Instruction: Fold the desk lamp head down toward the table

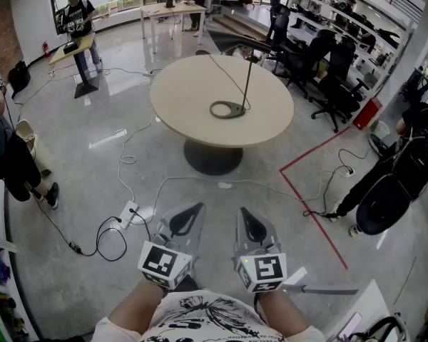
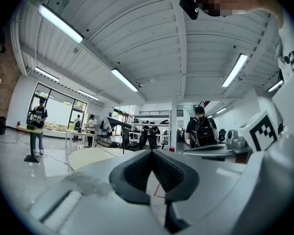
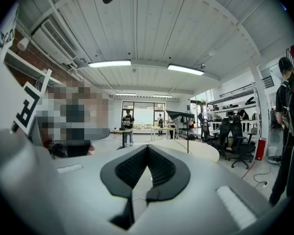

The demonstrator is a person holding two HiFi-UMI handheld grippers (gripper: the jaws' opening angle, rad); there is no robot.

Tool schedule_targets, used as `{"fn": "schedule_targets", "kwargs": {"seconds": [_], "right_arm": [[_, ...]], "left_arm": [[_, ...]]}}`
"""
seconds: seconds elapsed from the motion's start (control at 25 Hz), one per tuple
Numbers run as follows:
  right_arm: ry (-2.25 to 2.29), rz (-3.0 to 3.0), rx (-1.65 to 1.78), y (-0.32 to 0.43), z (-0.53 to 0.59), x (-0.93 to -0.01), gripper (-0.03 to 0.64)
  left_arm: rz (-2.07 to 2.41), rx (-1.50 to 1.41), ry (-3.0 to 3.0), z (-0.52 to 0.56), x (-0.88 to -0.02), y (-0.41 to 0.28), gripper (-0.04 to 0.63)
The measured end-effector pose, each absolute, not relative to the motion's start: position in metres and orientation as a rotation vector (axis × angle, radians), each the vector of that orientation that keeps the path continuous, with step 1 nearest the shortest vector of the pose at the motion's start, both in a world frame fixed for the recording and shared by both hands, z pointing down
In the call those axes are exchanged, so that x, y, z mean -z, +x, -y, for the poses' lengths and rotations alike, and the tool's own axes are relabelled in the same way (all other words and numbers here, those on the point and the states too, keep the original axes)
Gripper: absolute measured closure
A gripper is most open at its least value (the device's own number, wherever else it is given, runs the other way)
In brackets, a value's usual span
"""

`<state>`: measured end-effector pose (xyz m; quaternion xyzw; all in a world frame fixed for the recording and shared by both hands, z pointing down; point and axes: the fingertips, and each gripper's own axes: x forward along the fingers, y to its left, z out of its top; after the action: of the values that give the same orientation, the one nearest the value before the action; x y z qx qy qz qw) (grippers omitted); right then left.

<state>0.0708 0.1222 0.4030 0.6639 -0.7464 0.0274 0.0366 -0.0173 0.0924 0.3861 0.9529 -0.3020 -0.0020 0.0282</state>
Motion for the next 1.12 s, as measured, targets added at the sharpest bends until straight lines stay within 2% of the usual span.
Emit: {"fn": "schedule_targets", "kwargs": {"seconds": [0.76,1.12], "right_arm": [[2.064,2.272,-0.072,0.077,-0.119,-0.406,0.607],[2.092,2.22,-0.071,0.07,-0.08,-0.412,0.607]], "left_arm": [[0.926,0.015,2.928,-0.088,-0.393,-0.013,0.589],[0.904,0.024,2.91,-0.044,-0.398,-0.03,0.589]]}}
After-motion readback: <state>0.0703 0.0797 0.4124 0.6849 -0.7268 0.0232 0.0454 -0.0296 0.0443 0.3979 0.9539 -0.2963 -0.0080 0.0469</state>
